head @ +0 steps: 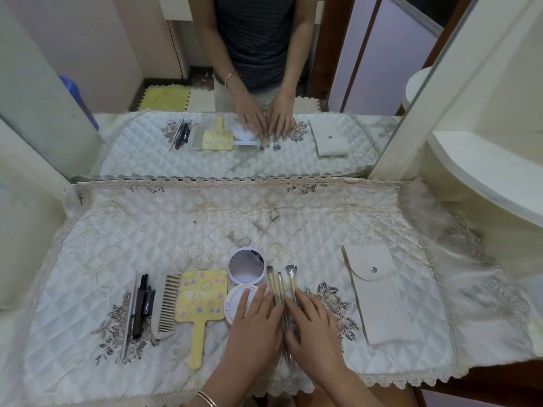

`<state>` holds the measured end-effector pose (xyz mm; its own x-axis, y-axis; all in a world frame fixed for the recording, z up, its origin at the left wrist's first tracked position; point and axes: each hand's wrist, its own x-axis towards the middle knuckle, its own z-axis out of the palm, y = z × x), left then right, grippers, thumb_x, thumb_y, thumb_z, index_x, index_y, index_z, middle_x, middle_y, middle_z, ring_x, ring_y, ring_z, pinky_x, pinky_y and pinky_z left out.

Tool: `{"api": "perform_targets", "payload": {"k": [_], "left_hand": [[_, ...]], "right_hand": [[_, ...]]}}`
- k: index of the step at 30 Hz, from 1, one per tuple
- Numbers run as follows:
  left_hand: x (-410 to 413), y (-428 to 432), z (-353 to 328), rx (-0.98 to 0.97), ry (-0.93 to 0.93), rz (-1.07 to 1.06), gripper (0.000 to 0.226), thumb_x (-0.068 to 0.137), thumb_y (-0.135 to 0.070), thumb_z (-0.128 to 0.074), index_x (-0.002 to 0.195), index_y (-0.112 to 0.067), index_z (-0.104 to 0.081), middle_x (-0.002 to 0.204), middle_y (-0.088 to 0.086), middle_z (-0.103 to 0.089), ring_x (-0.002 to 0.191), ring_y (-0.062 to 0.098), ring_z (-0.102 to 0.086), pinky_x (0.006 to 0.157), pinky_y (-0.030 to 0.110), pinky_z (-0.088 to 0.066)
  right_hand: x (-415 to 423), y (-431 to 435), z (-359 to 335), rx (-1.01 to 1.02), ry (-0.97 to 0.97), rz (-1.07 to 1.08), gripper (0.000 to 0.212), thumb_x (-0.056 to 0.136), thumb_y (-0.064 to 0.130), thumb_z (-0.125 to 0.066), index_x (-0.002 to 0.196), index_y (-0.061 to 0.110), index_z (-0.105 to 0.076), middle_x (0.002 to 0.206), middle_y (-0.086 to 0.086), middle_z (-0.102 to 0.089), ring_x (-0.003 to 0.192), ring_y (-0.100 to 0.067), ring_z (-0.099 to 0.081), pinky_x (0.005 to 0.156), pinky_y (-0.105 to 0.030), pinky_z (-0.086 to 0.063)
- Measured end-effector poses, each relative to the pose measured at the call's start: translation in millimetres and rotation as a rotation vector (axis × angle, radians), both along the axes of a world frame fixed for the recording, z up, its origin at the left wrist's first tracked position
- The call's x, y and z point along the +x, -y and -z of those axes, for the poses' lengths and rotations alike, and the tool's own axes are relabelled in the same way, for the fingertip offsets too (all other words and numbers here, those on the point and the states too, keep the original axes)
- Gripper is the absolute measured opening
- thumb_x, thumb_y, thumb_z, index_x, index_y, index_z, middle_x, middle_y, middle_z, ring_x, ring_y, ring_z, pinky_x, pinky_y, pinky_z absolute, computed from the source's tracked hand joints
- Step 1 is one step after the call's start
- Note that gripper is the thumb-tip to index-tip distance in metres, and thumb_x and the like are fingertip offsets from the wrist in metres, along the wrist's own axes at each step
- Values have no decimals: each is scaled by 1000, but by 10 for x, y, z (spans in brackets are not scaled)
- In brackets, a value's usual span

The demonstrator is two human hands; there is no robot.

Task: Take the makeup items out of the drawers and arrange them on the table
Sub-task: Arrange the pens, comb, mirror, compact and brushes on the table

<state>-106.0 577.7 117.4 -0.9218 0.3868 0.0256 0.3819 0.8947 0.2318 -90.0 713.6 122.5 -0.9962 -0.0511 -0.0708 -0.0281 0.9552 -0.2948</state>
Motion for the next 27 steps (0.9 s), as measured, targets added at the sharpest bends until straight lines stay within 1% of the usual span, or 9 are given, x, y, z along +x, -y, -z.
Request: {"api": "perform_targets", "payload": {"k": [6, 11, 13, 16, 17, 19, 21, 24, 27], "left_hand": [[1, -48, -19, 25, -26, -22, 26, 72, -34, -42, 85, -25, -62, 108, 1, -70, 116, 25, -59, 107, 36, -9], [-23, -80, 30, 4, -15, -46, 24, 73, -32, -42, 87, -23, -60, 106, 2, -69, 119, 28, -56, 100, 40, -26], [-29, -71, 24, 11, -20, -38, 23, 72, -32, -41, 88, -23, -56, 106, -1, -69, 119, 26, -57, 99, 40, -27], [-15, -37, 14, 18, -24, -28, 19, 72, -32, -42, 86, -25, -54, 105, -4, -69, 118, 24, -57, 99, 40, -27], [-11, -26, 13, 23, -17, -29, 19, 72, -31, -42, 87, -26, -54, 106, -4, -68, 119, 24, -57, 99, 40, -27], [-4, -3, 21, 30, 7, -25, 24, 73, -32, -42, 93, -26, -52, 107, -3, -68, 120, 25, -56, 99, 39, -28], [-10, 14, 14, 21, 40, -15, 32, 74, -33, -42, 102, -24, -55, 112, -1, -67, 123, 23, -48, 103, 37, -25], [-28, 3, -31, -17, 104, 27, 44, 79, -40, -40, 110, -20, -63, 120, 0, -66, 123, 16, -37, 109, 32, -9], [-45, -22, -38, -55, 200, 100, 56, 94, -46, -19, 116, -18, -63, 126, -1, -63, 124, 12, -35, 109, 33, -5]], "right_hand": [[-83, 11, 22, -44, -6, 57, 39, 77, 38, -39, 106, 30, -65, 113, 4, -68, 102, -14, -41, 74, -35, -57], [-99, -45, 55, -152, -65, 33, 35, 81, 32, -45, 107, 22, -66, 109, -1, -68, 99, -14, -47, 78, -32, -56], [-57, -52, 87, -270, -77, 71, 35, 81, 22, -52, 113, 15, -63, 110, -4, -66, 100, -11, -51, 87, -24, -48], [-28, -15, 7, -459, -12, 95, 37, 87, 13, -48, 122, 8, -57, 115, -5, -58, 101, 5, -38, 95, -5, -24], [-30, 9, -5, -498, -2, 91, 35, 89, 11, -48, 123, 8, -55, 116, -2, -55, 100, 8, -37, 93, 0, -22], [-48, 37, -1, -543, -8, 109, 35, 90, 9, -49, 125, 9, -53, 118, 2, -52, 103, 3, -41, 91, 0, -23], [-80, 46, -7, -562, 6, 120, 36, 90, 6, -50, 125, 9, -54, 116, 3, -51, 104, -1, -42, 92, -3, -24], [-88, 15, -21, -570, 42, 111, 36, 86, 3, -51, 121, 11, -57, 109, 7, -46, 96, 8, -40, 89, 0, -26], [-37, -71, -37, -555, 29, 131, 36, 85, 3, -51, 119, 13, -59, 109, 8, -47, 98, 5, -43, 89, 2, -26]]}}
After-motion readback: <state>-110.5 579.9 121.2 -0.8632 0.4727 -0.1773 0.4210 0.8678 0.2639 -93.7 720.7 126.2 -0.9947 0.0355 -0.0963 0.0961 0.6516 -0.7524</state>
